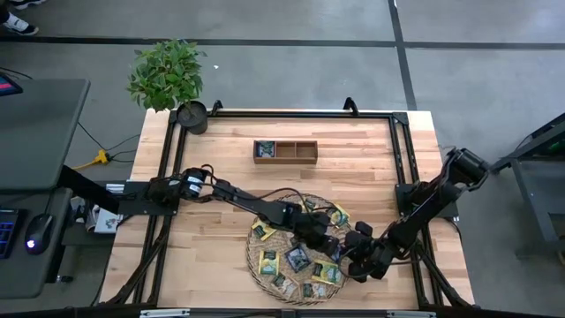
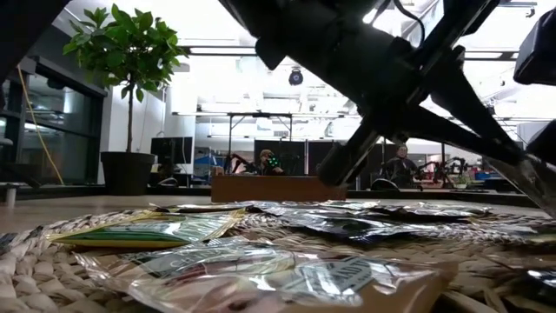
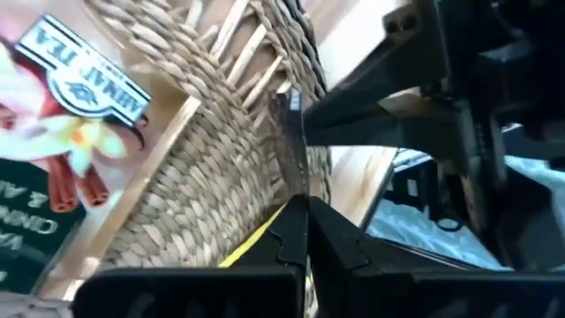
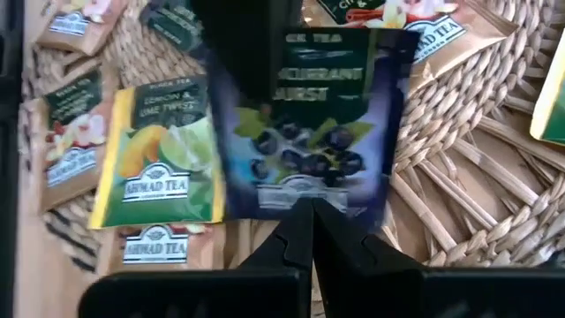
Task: Pick & Place Tea
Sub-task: Put the purple tea bag in the left section of the wooden organizer
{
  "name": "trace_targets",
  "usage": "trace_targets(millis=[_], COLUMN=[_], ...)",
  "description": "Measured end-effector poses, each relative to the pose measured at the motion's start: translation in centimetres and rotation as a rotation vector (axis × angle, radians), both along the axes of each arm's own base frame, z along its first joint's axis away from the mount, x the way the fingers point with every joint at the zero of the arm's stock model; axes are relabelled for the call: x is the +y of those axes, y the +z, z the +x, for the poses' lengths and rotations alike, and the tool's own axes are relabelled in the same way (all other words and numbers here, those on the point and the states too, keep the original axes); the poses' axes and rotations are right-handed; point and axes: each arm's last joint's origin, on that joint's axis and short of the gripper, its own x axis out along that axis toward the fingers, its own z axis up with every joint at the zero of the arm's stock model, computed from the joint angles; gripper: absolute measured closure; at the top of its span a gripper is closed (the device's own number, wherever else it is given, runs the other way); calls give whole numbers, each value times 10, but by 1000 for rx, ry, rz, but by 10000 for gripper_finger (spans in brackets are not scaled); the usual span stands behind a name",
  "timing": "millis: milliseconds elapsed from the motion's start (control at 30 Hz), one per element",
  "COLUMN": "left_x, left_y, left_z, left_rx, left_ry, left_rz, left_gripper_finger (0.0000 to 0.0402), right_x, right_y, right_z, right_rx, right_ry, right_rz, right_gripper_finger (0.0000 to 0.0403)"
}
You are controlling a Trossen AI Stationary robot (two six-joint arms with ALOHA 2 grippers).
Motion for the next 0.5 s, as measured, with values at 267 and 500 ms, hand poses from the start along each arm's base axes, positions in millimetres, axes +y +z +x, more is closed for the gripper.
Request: trace_targets(millis=[267, 500], left_x=[10, 23], left_y=[6, 40], left_z=[1, 6], left_rx=[55, 89], left_ry=[-20, -110], left_rz=[79, 201], left_gripper_finger=[401, 401], right_x=[-4, -11], right_y=[22, 41], right_z=[-4, -10], right_rx=[-45, -72], right_ry=[4, 17], right_rz=[37, 48], right_gripper_finger=[403, 403])
